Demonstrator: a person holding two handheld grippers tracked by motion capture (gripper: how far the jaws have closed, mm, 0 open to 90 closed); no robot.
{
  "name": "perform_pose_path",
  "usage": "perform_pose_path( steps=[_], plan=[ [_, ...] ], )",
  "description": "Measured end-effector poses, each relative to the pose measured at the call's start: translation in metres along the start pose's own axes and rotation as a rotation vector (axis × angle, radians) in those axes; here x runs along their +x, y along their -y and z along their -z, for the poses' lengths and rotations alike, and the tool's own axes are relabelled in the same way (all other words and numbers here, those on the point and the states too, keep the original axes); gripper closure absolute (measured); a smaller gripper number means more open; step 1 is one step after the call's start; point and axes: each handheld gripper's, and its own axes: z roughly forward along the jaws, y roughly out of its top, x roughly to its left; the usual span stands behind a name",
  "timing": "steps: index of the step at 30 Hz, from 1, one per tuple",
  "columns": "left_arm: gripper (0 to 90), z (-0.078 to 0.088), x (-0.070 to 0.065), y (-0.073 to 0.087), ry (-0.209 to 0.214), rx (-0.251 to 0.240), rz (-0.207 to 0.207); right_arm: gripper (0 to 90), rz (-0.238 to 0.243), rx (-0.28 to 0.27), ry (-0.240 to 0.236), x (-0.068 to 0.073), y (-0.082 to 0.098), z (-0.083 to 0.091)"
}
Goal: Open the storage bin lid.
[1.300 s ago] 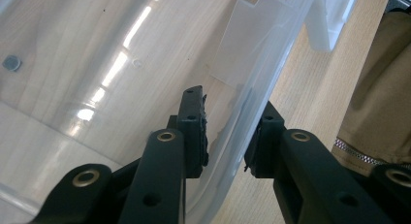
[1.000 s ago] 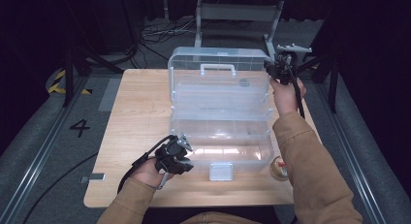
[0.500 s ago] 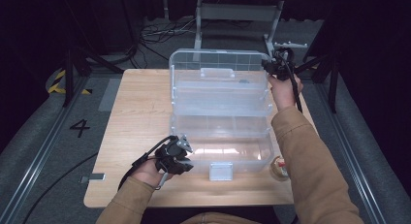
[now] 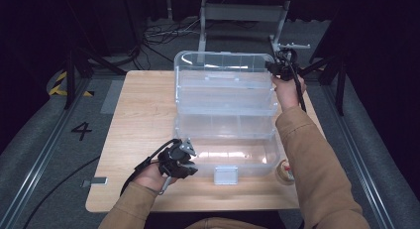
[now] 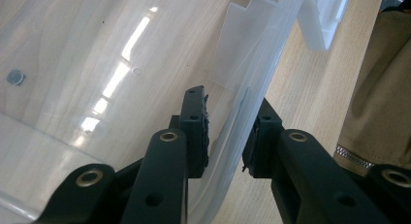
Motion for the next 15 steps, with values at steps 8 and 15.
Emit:
perform_pose_path(
  steps=[8,15],
  plan=[
    [74.2,0.0,0.001,0.0,0.006,-0.007,-0.008,82.8,0.002,0.041,-0.006,-0.003,0.0,-0.014],
    [74.3,0.0,0.001,0.0,0.006,-0.011,-0.009,82.5,-0.017,0.077,-0.025,-0.008,-0.001,-0.021]
  ],
)
